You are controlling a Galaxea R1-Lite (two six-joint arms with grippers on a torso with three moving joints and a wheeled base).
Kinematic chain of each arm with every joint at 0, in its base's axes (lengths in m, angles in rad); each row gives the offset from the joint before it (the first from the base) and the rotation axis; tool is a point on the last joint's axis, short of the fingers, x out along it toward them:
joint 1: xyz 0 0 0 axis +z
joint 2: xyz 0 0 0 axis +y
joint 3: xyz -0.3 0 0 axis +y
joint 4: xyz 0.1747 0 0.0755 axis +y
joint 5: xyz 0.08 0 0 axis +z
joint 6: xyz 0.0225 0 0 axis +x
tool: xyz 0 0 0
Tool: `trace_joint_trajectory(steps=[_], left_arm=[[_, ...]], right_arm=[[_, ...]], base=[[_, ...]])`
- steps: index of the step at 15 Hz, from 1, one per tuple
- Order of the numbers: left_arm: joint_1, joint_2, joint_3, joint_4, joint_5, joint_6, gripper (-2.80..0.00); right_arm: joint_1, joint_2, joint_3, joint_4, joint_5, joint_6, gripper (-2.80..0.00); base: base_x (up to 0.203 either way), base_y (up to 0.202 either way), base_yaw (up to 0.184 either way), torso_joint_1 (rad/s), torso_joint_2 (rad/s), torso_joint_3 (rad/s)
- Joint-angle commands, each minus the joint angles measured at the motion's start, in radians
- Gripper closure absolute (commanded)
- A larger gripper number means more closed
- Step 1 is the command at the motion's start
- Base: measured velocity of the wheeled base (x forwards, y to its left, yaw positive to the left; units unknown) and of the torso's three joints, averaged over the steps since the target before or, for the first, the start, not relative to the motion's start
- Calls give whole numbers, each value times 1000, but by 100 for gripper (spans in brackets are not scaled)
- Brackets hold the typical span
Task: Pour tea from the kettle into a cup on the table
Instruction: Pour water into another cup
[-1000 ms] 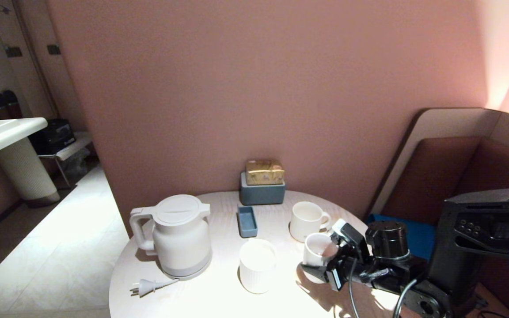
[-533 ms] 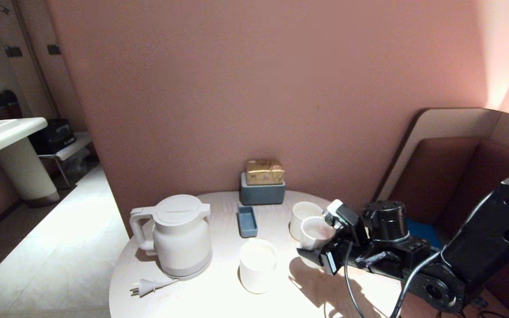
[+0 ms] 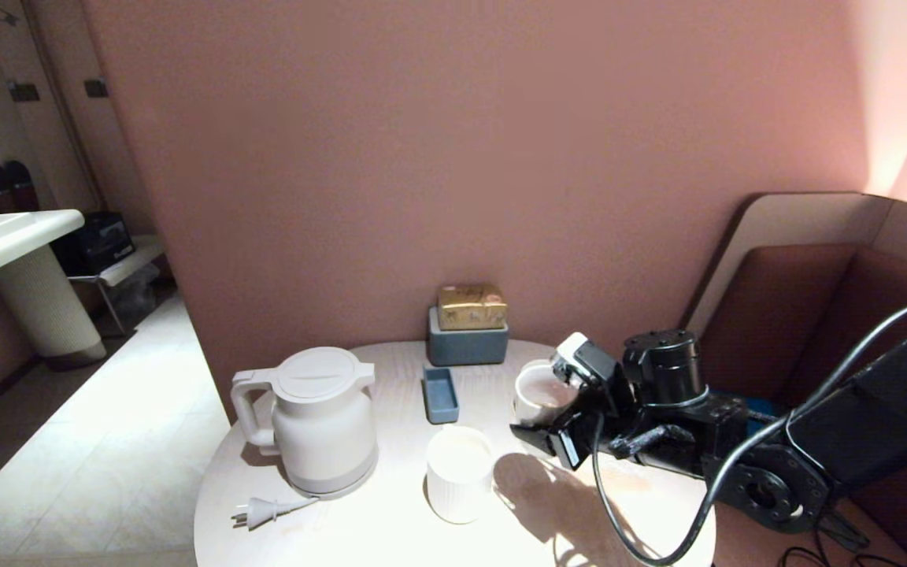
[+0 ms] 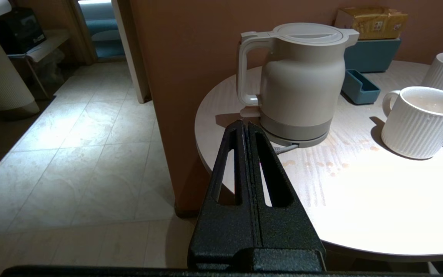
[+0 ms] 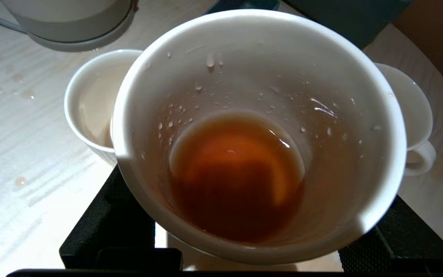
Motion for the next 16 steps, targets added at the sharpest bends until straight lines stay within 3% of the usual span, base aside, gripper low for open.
trace_joint_trajectory(steps=[1, 5, 16], left_arm=[[0, 2, 0, -1, 0, 0, 0], [0, 2, 0, -1, 0, 0, 0], [0, 2, 0, -1, 0, 0, 0]], right_arm=[[36, -2, -50, 51, -25, -13, 0], [56, 1, -110, 154, -64, -47, 0], [122, 9, -142, 241, -128, -118, 0]], base=[[0, 0, 0, 0, 0, 0], [0, 0, 0, 0, 0, 0], [0, 0, 0, 0, 0, 0]])
